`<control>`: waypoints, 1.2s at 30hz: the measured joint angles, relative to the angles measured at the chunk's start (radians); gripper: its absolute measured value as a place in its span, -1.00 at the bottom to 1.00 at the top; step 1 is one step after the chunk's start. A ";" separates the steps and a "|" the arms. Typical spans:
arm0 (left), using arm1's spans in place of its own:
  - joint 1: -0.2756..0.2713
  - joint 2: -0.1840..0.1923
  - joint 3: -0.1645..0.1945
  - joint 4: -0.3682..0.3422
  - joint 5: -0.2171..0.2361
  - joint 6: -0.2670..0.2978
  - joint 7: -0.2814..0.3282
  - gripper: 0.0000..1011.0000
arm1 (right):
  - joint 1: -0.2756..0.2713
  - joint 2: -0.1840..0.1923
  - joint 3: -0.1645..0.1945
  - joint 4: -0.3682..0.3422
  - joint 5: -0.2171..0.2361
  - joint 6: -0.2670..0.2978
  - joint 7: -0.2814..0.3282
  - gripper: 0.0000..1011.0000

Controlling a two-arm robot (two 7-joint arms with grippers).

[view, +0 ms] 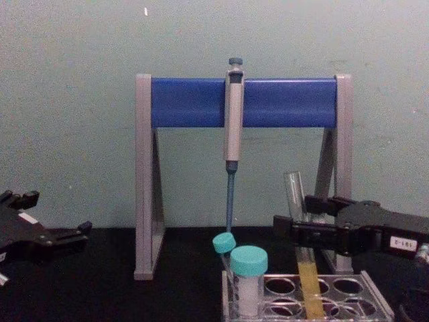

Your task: Pick up the test tube from the test tube rack, shake it, then place it back into the test tube rack.

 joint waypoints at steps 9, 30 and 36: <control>0.000 0.000 0.000 0.000 0.000 0.000 0.000 0.98 | 0.000 0.000 0.000 0.000 0.000 0.000 0.000 0.98; 0.000 0.000 0.000 0.000 0.000 0.000 0.000 0.98 | -0.078 -0.007 0.099 -0.133 -0.034 -0.137 -0.144 0.98; 0.000 0.000 0.000 0.000 0.000 0.000 0.000 0.98 | -0.130 -0.020 0.149 -0.195 -0.121 -0.121 -0.314 0.98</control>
